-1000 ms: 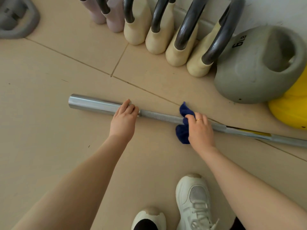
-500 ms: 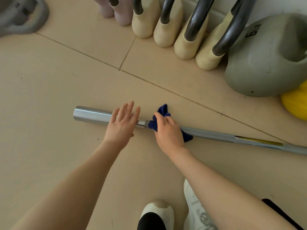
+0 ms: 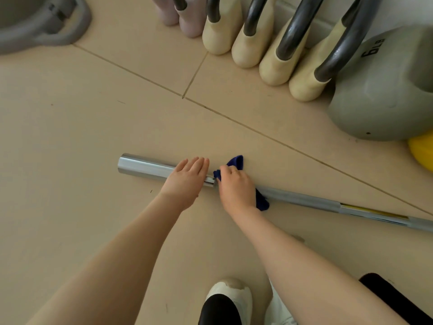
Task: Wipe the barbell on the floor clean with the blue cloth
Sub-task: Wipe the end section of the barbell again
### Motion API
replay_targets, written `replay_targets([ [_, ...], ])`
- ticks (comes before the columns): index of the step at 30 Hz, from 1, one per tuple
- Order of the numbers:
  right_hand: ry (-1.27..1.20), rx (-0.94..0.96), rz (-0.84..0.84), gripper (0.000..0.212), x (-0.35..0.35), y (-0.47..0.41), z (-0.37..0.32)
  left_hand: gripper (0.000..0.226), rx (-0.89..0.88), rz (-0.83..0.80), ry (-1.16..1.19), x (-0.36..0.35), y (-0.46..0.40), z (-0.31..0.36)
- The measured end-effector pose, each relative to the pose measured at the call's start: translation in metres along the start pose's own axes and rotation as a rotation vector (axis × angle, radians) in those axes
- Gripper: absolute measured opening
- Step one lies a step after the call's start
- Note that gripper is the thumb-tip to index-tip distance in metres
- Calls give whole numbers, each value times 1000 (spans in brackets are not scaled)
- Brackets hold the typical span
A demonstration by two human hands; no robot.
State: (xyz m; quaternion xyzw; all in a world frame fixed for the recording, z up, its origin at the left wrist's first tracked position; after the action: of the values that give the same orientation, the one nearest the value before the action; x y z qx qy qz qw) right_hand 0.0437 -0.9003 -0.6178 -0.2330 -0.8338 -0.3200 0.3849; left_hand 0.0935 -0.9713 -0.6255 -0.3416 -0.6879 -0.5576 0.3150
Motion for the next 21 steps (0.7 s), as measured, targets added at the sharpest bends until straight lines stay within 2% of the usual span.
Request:
replay_targets([
  [3, 34, 67, -118, 26, 9, 7, 18, 80, 39, 171, -75, 17, 3, 5],
  [4, 65, 51, -149, 26, 14, 9, 35, 74, 27, 174, -65, 17, 3, 8],
  [6, 105, -89, -144, 24, 33, 14, 75, 67, 7, 81, -2, 5, 4, 10],
  [8, 76, -250, -127, 25, 42, 19, 96, 65, 30, 97, 36, 2, 6, 8],
  [9, 57, -271, -123, 26, 40, 18, 92, 64, 47, 126, 44, 0, 9, 7],
  [11, 40, -220, -121, 27, 28, 13, 63, 63, 57, 198, 89, 2, 14, 10],
  [15, 9, -32, -83, 24, 6, 9, 15, 62, 100, 301, -4, 3, 17, 9],
  [19, 21, 136, -188, 33, 9, 22, 19, 57, 81, 315, -67, 18, 25, 22],
  [21, 104, 129, -232, 38, 18, 31, 44, 58, 82, 291, -106, 12, 26, 27],
])
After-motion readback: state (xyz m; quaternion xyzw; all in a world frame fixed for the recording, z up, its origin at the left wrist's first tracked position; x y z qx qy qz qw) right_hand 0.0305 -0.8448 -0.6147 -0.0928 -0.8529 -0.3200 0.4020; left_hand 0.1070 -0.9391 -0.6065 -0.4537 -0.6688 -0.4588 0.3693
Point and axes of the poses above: each hand's wrist, its own y-axis away from the middle knuckle, its own x-axis out of the back of the hand, z = x × y, the point moved 9 cm from there along -y, towards the middle knuckle, and after that the axes turned 12 degrees about -y, right-handed, at the moved point
